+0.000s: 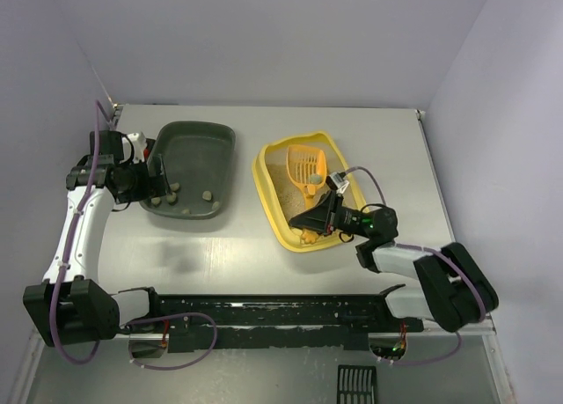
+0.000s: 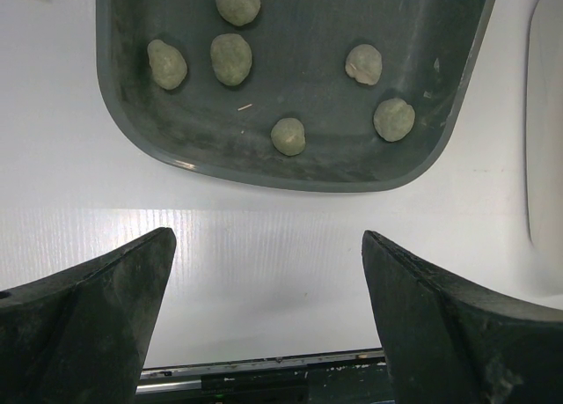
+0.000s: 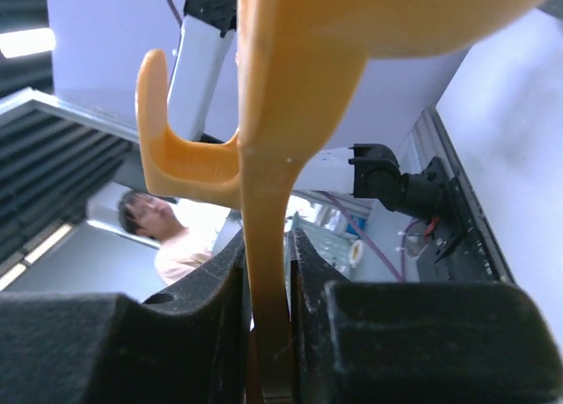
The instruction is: Clean the litter box
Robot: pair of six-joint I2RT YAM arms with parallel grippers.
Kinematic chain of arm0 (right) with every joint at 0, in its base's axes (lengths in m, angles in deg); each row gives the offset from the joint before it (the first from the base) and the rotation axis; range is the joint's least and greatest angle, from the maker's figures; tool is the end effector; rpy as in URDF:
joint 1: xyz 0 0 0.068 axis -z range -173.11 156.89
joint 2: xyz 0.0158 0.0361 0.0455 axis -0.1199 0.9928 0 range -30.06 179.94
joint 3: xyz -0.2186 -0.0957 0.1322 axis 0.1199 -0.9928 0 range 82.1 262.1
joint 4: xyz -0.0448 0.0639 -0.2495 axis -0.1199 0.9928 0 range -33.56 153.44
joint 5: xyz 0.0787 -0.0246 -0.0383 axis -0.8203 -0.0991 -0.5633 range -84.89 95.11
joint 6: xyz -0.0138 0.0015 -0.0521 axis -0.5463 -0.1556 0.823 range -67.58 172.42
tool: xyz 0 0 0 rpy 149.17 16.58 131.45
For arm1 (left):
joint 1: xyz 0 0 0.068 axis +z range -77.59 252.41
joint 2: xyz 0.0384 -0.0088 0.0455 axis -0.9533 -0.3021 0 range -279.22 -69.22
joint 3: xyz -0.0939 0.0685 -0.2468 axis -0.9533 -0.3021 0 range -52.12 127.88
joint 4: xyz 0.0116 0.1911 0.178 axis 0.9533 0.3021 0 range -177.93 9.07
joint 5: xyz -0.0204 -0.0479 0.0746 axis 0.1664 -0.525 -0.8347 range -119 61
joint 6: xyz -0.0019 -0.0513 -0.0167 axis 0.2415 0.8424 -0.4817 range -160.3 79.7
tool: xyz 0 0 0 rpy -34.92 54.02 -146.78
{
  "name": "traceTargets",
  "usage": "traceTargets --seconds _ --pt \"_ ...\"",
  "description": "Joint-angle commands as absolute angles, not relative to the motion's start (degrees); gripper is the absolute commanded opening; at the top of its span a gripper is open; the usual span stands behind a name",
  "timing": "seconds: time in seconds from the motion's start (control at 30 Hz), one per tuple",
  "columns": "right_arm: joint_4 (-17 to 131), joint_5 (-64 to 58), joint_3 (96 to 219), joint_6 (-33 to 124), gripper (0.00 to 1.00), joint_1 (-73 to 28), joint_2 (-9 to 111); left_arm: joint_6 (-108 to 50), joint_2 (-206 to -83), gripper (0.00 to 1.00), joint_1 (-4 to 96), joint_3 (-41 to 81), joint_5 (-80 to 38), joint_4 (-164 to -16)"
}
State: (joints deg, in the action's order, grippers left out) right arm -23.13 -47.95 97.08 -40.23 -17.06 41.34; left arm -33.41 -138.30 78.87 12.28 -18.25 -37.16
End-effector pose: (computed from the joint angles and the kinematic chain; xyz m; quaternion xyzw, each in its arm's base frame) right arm 0.1794 0.1109 0.2303 -0.0297 0.6172 0.7646 0.1832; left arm 0.2359 0.0199 0.3101 -0.0828 0.9475 -0.0905 0.2954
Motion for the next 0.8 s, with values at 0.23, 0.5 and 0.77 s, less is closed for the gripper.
traceTargets --seconds 0.23,0.5,0.77 --pt "-34.44 -49.54 97.57 -47.09 0.00 -16.74 43.38 -33.93 -138.59 0.99 80.09 12.13 -16.95 -37.48" --pt "55.58 -36.65 121.88 3.54 0.00 -18.48 36.76 -31.19 -137.87 0.99 82.30 11.81 -22.28 -39.00" --pt "53.56 -36.88 138.14 -1.62 0.00 -24.42 50.09 -28.70 -136.47 0.99 90.71 13.28 -23.52 -36.50"
